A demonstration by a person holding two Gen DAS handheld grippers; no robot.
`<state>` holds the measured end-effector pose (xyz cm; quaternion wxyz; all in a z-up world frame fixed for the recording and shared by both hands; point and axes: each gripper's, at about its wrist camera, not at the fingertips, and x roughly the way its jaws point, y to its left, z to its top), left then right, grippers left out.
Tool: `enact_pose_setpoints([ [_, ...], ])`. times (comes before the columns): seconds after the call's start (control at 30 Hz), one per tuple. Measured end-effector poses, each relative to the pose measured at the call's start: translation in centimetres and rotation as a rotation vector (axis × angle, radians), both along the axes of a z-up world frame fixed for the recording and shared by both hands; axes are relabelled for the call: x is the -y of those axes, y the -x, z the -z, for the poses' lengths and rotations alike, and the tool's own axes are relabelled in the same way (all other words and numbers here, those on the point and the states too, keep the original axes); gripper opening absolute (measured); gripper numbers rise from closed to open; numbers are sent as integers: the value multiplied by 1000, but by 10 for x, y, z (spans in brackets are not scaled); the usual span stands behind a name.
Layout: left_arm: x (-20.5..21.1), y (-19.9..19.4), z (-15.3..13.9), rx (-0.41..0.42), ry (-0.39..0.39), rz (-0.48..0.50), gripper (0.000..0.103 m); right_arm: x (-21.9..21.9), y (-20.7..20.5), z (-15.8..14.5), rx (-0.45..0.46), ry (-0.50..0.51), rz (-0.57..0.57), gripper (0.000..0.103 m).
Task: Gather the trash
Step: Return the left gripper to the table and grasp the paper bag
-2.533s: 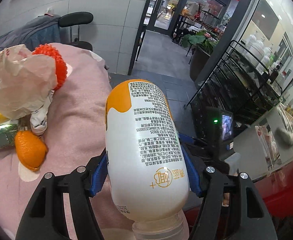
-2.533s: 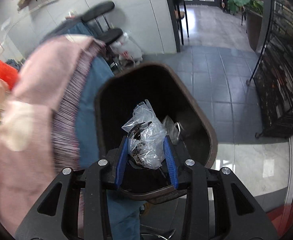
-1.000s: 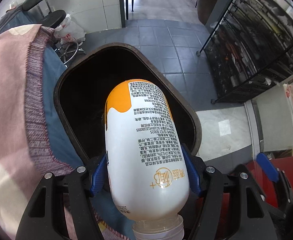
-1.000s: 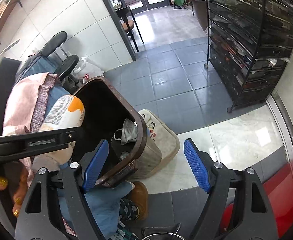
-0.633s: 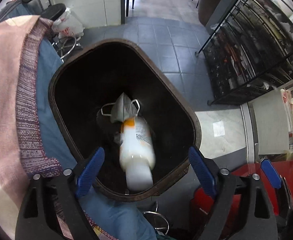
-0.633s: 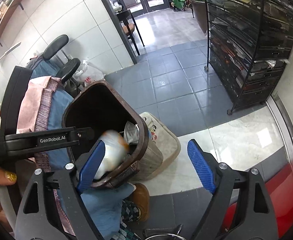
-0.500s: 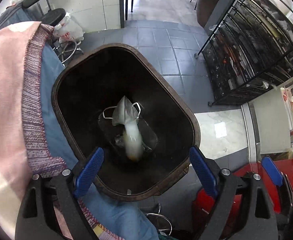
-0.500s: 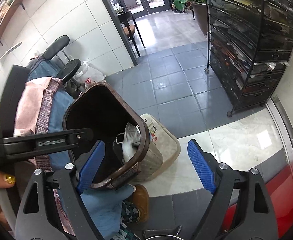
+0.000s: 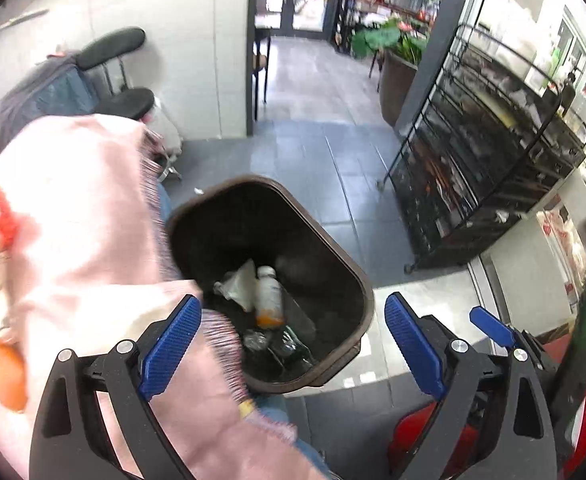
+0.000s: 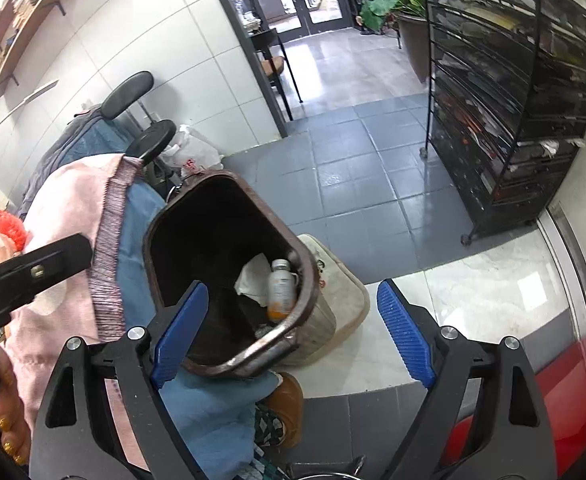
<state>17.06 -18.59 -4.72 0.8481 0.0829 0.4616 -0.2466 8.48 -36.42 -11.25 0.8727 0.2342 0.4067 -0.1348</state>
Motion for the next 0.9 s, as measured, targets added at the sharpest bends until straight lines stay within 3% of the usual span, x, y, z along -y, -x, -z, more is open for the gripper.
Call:
enact_pose_setpoints([
  [0.5, -89, 30, -31, 134, 59, -193, 92, -60, -17, -29, 63, 31, -172, 86],
  [0.7, -137, 30, -41, 214, 89, -294, 92, -83, -25, -42, 89, 37, -242, 86],
  [0.9, -177, 13, -48, 272, 60, -372, 92, -111, -29, -55, 114, 47, -339, 86],
])
